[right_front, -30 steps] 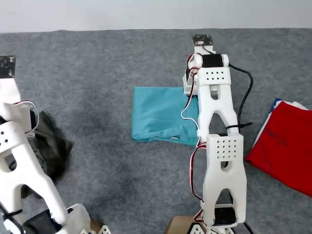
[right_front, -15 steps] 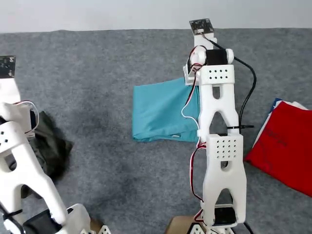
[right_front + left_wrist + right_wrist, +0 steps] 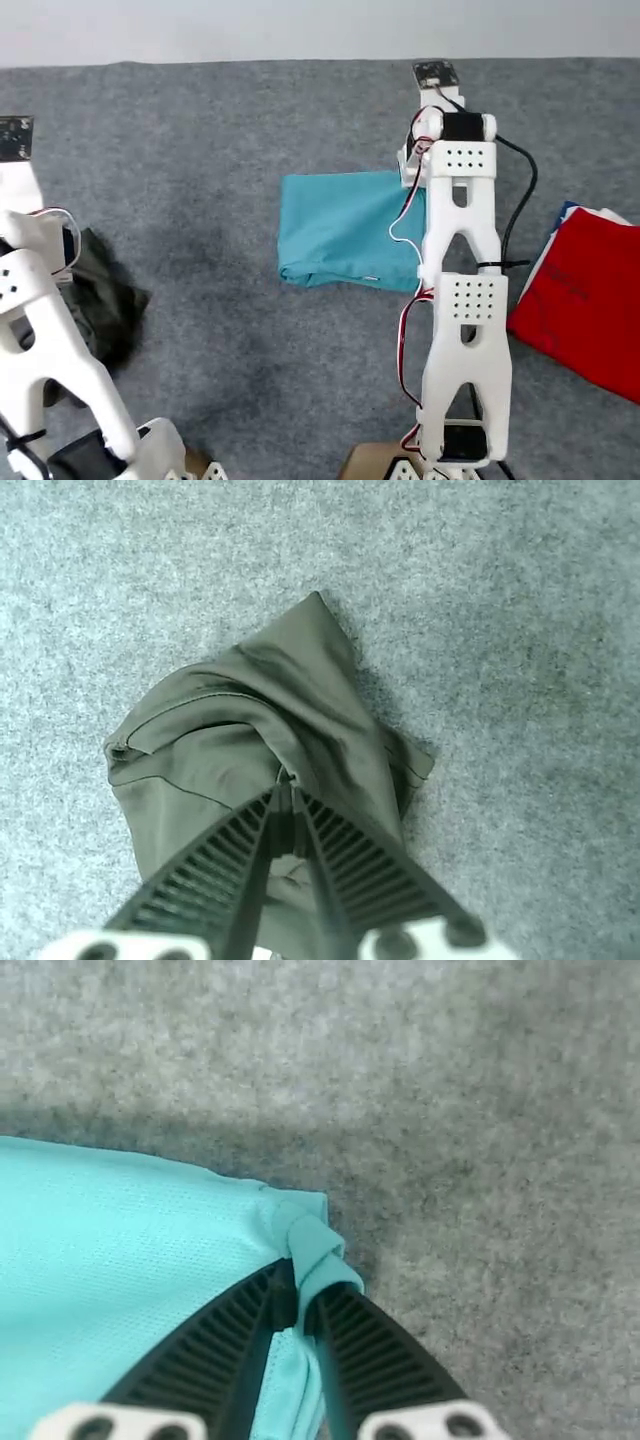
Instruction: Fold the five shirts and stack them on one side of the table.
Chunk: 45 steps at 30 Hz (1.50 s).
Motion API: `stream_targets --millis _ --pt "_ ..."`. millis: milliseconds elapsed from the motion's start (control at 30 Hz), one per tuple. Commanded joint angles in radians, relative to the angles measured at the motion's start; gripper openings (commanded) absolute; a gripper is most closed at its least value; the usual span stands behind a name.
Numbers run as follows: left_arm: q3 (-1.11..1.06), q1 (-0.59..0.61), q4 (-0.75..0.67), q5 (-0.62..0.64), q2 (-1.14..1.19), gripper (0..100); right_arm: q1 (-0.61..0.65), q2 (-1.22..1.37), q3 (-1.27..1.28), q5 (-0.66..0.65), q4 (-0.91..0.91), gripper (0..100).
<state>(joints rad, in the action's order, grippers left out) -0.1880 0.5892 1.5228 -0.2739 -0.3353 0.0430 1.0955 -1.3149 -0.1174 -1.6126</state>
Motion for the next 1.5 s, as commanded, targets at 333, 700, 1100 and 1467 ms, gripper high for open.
stream_targets --millis 333,700,1100,1467 --pt "0.004 0.006 0.005 -0.009 -0.029 1 0.117 -0.173 -0.058 -0.005 -0.073 21.9" --pt "0.021 0.006 0.095 -0.009 -0.037 1 0.225 -0.275 -0.049 -0.006 -0.185 1.0" --pt "0.12 0.138 0.172 -0.011 -0.034 1 0.308 -0.604 0.531 -0.011 -0.183 0.9" --pt "0.119 0.203 0.158 -0.011 -0.034 1 0.549 -0.582 0.779 -0.006 -0.062 0.9"
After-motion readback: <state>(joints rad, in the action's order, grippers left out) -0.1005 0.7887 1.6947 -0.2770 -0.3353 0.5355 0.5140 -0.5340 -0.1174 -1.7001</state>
